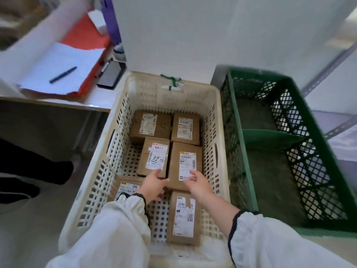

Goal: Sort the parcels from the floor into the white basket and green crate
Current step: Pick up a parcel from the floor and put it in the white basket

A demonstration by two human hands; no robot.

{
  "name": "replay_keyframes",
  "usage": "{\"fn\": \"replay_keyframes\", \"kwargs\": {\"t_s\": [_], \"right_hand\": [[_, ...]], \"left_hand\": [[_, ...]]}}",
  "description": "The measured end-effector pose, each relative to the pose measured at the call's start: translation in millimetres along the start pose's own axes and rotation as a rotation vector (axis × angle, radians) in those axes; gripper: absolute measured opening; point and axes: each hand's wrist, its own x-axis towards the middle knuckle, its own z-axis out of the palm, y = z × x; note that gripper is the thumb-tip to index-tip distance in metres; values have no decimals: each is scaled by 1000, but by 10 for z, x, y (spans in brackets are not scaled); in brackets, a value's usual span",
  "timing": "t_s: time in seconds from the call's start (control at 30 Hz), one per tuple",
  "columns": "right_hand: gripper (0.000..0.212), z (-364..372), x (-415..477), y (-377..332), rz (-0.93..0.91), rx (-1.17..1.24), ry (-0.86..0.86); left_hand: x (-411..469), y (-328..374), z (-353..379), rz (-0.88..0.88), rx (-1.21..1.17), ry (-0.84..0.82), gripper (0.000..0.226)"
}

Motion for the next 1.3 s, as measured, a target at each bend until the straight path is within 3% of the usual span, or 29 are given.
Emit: {"fn": "replay_keyframes", "kwargs": {"t_s": [0.17, 0.33, 0.6, 0.77, 1.07, 1.3], "right_hand": [[58, -31, -124, -497, -289, -174, -120], [66, 67, -307, -930, -513, -343, -256], [63, 910, -1068, -1037, -733, -489, -590], [57, 1566, -1769, -722, -871, -603, -753], [57, 2250, -3062, 262, -1279, -1093, -937], [55, 2474, -3956, 1334, -1315, -1193, -1143]], "left_hand": [[-520, 180, -518, 96, -98, 188, 64], [-1204, -74, -959, 126, -152, 411, 67], [-2387, -1123, -958, -67, -385, 740, 65], [-3200, -1984, -709, -216, -498, 918, 62], [-4660, -3257, 135, -366, -616, 1108, 65], [-5614, -4108, 1152, -489, -790, 1227, 65]]}}
